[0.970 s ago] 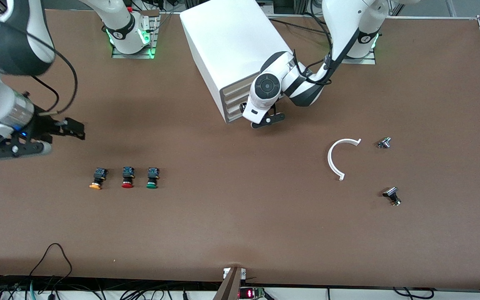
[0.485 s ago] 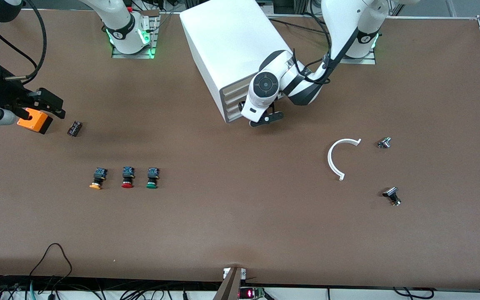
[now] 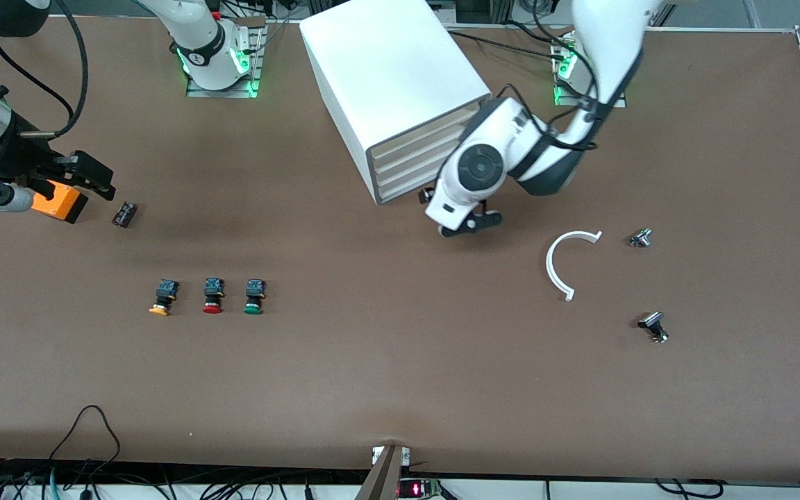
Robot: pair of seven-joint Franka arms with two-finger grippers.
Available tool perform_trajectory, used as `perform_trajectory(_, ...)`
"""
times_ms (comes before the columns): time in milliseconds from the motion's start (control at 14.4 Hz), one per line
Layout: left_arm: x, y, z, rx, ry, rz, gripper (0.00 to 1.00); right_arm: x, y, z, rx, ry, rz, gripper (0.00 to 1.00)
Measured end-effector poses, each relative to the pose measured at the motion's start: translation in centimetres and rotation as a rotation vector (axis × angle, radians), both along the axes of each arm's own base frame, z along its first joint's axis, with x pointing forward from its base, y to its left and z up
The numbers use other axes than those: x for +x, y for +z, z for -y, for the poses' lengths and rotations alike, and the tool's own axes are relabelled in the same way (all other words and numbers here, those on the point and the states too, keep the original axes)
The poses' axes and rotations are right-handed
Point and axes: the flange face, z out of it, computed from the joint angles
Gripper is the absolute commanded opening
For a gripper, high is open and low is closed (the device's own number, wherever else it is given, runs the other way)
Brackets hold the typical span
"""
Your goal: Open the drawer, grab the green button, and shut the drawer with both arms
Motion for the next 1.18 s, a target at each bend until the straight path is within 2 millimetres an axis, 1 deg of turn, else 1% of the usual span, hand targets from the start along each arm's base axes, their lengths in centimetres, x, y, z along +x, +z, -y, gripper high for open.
perform_trajectory(139, 3.0, 3.2, -3.1, 0.019, -0.027, 0.012, 0.99, -0.4, 0.7, -0.1, 0.000, -0.017, 0.004, 0.99)
perform_trajectory(277, 5.6, 6.3, -6.0, 0.028, -0.059, 0.044, 0.99, -1.4, 2.2, -0.2, -0.001, -0.025, 0.006, 0.99)
perform_trajectory(485, 8.2, 10.4, -10.2, 0.048, -0.149, 0.137, 0.99, -3.6, 4.6, -0.2, -0.007, -0.026, 0.000, 0.99)
perform_trajectory(554, 8.7, 11.9, -11.6, 0.048, -0.188, 0.166, 0.99, -4.0, 5.1, -0.3, -0.008, -0.026, 0.001, 0.99)
perform_trajectory(693, 9.5, 14.8, -15.0, 0.035, -0.262, 0.194, 0.99, -4.3, 5.2, -0.2, -0.009, -0.026, -0.009, 0.99)
perform_trajectory(970, 10.7, 20.0, -23.7, 0.012, -0.405, 0.245, 0.99, -4.1, 4.8, -0.2, -0.009, -0.027, -0.007, 0.99)
perform_trajectory(1108, 10.5, 22.2, -28.3, -0.011, -0.440, 0.261, 0.99, -3.7, 4.4, -0.2, -0.006, -0.027, 0.024, 0.99)
perform_trajectory(1177, 9.9, 23.3, -30.5, -0.036, -0.441, 0.269, 0.99, -3.7, 4.0, -0.3, -0.005, -0.026, 0.035, 0.99)
